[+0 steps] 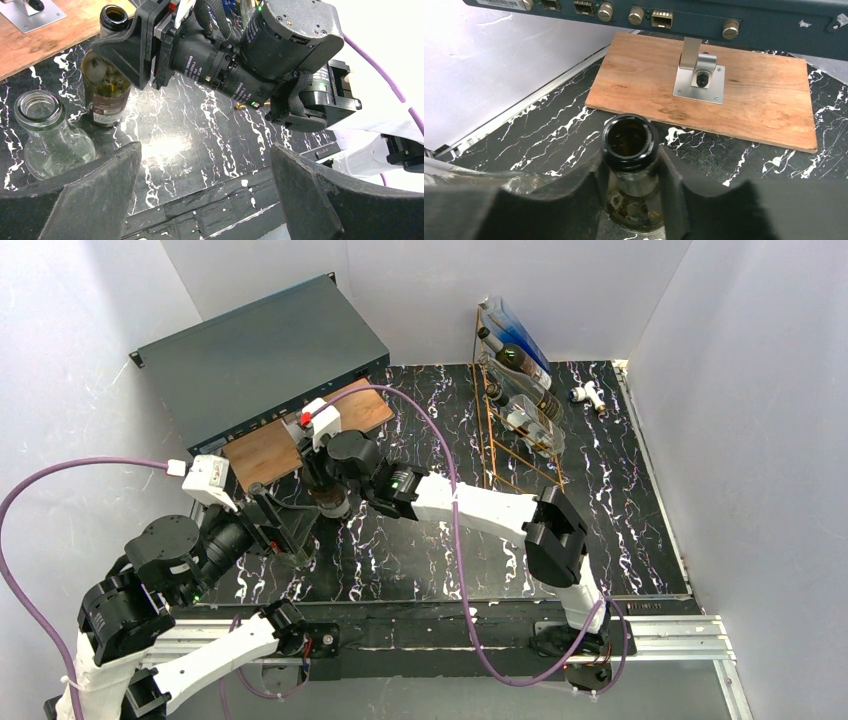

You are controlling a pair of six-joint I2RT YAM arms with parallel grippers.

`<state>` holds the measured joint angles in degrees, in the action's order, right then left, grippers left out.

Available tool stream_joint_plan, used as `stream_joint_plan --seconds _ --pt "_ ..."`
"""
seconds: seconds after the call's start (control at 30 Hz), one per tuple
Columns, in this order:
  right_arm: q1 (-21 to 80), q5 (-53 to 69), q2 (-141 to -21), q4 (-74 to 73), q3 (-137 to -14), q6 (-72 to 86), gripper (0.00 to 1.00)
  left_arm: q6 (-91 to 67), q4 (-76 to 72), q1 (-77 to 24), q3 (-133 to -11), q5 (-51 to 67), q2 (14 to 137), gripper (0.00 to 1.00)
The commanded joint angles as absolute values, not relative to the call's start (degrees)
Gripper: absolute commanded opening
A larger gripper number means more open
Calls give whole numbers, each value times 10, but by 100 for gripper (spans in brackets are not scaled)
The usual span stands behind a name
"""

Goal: Put the wine bottle on the wine rack

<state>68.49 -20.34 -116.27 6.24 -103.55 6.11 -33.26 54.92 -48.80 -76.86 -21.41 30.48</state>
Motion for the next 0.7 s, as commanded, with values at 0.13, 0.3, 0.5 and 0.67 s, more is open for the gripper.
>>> stream_joint_plan --seconds 0.13,0.3,0.5,0.67 --pt "687 -219 -1134 93 -1045 52 35 -336 559 -485 -765 -213 307 99" --pt "687 -224 -1091 116 -1006 48 23 -338 556 -484 -761 -208 315 99" --pt "686 -236 -1047 139 -980 39 2 -339 555 -484 -760 -205 316 99" --pt "686 -264 -1003 156 -951 22 1 -337 555 -484 -760 -203 320 99"
